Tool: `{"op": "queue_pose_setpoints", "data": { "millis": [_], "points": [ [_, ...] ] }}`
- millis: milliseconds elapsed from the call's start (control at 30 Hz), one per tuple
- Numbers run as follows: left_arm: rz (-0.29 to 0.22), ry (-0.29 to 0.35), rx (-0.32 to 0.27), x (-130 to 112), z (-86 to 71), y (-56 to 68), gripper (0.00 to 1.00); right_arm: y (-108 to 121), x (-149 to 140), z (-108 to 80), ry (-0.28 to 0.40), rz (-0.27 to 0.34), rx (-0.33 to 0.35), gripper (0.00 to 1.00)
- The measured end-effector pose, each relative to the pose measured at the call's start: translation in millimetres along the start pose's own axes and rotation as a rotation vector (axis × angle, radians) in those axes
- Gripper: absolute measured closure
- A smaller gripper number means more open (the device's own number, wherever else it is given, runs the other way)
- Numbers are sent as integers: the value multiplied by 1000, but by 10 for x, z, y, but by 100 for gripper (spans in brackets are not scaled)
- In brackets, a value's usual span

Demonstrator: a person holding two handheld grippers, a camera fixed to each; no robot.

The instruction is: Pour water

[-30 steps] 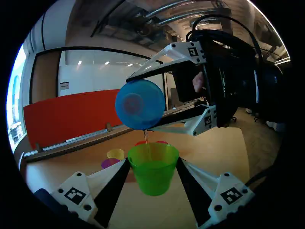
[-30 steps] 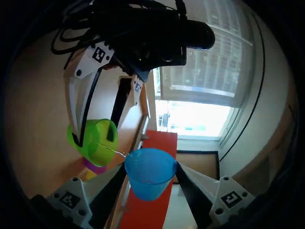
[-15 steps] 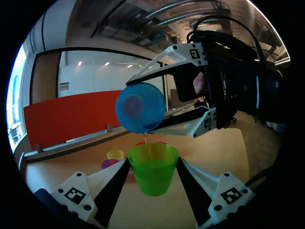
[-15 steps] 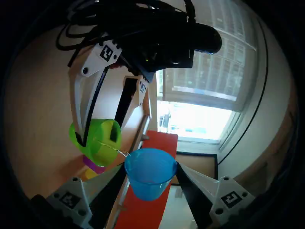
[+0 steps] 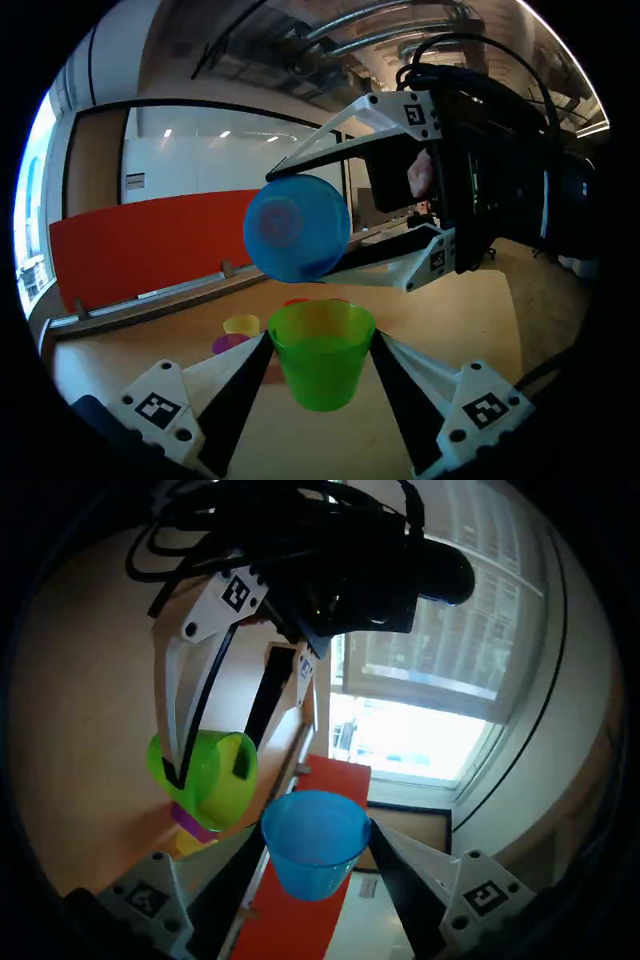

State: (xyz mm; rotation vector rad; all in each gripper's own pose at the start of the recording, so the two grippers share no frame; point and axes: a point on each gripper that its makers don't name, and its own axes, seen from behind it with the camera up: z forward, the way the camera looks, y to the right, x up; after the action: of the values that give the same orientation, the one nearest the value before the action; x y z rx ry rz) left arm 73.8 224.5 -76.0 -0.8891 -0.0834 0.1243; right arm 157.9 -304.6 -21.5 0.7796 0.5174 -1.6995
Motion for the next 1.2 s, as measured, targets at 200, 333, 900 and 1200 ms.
{"op": "queue_pose_setpoints", "data": {
  "millis": [200, 333, 900, 1200],
  "points": [
    [1, -1, 1, 2, 0, -1, 14, 9, -6, -12, 7, 70, -11, 7],
    [1, -3, 1, -13, 1, 4, 14, 23, -37, -5, 12, 168, -27, 7],
    [-5, -23, 7, -77, -27, -12, 14, -175, -302, -93, -28, 797, -120, 7],
    [-11, -33, 17, -109, -58, -44, 14, -405, -314, -145, -46, 1166, -112, 7]
  ]
}}
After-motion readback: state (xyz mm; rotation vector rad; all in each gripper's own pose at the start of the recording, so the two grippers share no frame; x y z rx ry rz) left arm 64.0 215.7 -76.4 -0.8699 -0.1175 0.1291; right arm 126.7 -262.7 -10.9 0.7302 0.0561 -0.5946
